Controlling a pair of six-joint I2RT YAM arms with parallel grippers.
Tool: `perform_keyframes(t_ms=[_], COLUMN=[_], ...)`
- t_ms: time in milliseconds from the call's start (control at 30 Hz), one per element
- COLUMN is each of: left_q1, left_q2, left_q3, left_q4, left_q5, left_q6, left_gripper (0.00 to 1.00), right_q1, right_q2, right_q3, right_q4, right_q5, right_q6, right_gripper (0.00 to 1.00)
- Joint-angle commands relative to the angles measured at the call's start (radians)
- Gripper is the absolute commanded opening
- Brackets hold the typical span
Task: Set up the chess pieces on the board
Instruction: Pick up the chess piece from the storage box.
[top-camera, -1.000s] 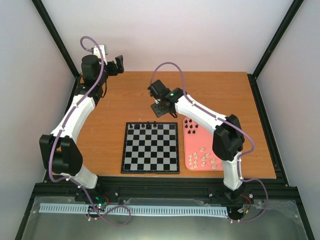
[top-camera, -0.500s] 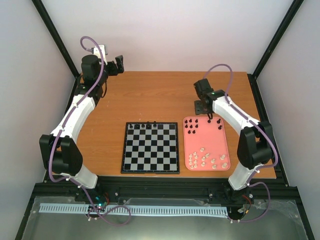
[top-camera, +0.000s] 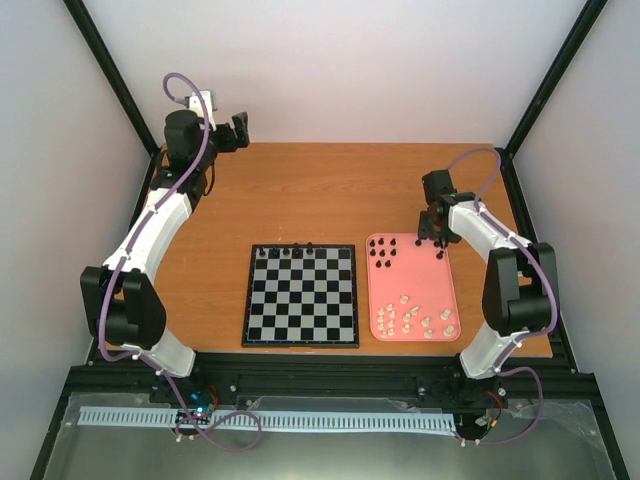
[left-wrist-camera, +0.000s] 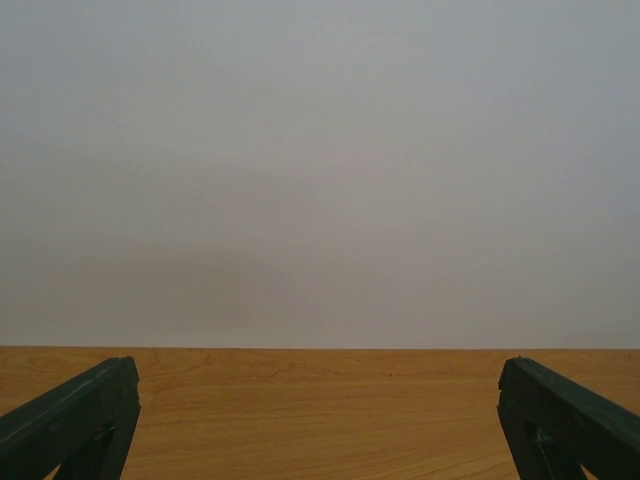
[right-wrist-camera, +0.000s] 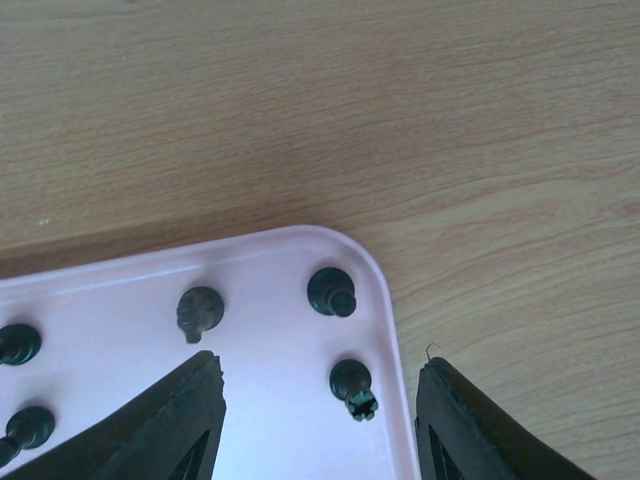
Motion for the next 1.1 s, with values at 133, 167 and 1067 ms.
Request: perform_keyframes(t_ms=[133, 167, 1067], left_q1=[0.0, 0.0, 0.0], left_q2=[0.009, 0.009, 0.02], left_q3=[0.043, 0.042, 0.049], left_q4=[0.01, 0.01, 0.008], left_q5=[0.015, 0.014, 0.01], left_q6=[-0.001, 0.001, 0.003], left_gripper=[1.0, 1.0, 1.0], right_q1=[-0.045, -0.05, -0.09], right_q2=[0.062, 0.067, 0.162], right_q3=[-0.008, -0.008, 0.015], right_q4=[0.071, 0.074, 0.106], right_q5=[-0.029, -0.031, -0.075], right_q6=[0.0, -0.001, -0.009], right_gripper=[0.6, 0.6, 0.36])
